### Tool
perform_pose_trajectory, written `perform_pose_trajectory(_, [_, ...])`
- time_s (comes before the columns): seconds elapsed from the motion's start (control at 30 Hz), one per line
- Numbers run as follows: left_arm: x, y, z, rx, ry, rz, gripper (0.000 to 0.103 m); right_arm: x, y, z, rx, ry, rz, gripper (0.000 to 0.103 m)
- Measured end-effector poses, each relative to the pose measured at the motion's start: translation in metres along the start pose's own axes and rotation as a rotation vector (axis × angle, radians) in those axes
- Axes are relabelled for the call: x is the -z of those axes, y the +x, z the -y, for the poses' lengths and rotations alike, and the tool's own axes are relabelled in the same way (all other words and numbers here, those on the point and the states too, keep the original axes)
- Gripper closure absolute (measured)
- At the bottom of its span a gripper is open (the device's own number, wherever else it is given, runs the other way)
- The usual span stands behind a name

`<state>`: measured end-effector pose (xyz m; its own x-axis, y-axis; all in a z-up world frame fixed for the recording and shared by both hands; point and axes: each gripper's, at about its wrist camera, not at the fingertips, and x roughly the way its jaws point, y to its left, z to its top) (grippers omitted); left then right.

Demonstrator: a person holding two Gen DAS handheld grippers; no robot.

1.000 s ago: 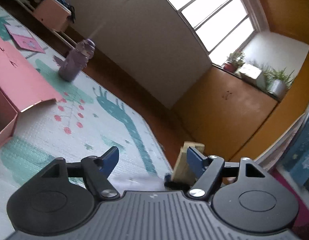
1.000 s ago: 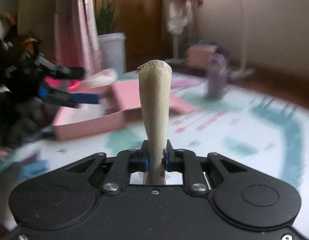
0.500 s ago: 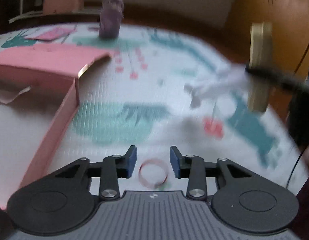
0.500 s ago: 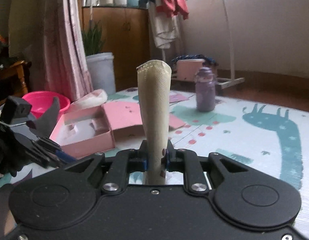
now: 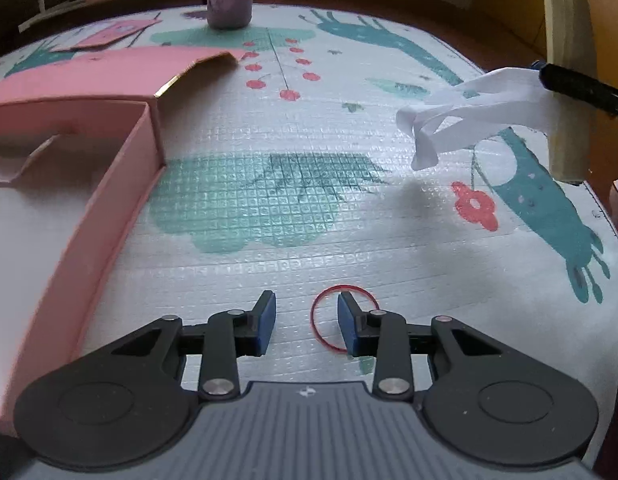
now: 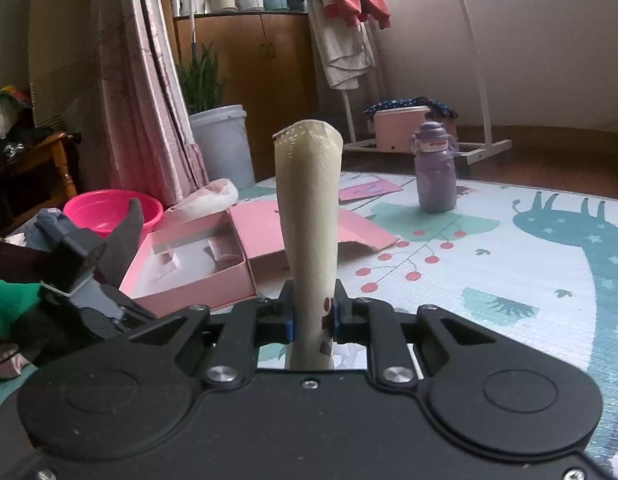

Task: Fold shopping bag
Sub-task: 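Grasp the red rubber band from the mat with the left gripper, then carry the red band to the roll's tip with the left gripper while the right gripper holds it upright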

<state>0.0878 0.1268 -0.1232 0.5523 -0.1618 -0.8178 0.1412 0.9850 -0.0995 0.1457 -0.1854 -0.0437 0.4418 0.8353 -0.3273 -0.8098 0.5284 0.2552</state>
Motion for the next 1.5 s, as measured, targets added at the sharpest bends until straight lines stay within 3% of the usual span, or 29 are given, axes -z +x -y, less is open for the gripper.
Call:
perform_pose_trajectory(0.2, [0.002,0.001,0.018,-0.069,0.129,-0.011,0.078,0.003,0.007,0.000,-0.019,-0.003,-0.030,0.086])
perform_pose_trajectory(0.27, [0.004,0.002,0.031,-0.103,0.200,-0.008,0.091,0.003,0.008,0.000,-0.023,-0.004,-0.037,0.086])
perform_pose_trajectory(0.43, [0.010,-0.002,0.021,-0.054,0.114,0.030,0.103,0.003,0.005,0.000,-0.020,-0.002,-0.042,0.086])
perform_pose_trajectory(0.7, [0.005,-0.024,0.020,-0.024,0.064,0.093,0.103,0.003,0.002,0.003,-0.010,0.004,-0.047,0.086])
perform_pose_trajectory(0.93, [-0.018,-0.066,0.022,0.012,0.033,0.225,0.103,0.005,0.008,-0.011,-0.047,-0.092,-0.080,0.086])
perform_pose_trajectory(1.2, [-0.062,-0.129,0.044,0.133,0.032,0.430,0.103,0.008,0.014,-0.028,-0.051,-0.189,-0.107,0.088])
perform_pose_trajectory(1.27, [-0.073,-0.145,0.052,0.194,0.033,0.477,0.103,0.007,0.013,-0.026,-0.054,-0.179,-0.105,0.088])
perform_pose_trajectory(1.37, [-0.089,-0.158,0.068,0.271,0.054,0.507,0.103,0.005,0.011,-0.030,-0.063,-0.189,-0.091,0.089])
perform_pose_trajectory(1.5, [-0.105,-0.153,0.086,0.295,0.091,0.485,0.103,0.004,0.009,-0.036,-0.063,-0.218,-0.075,0.089])
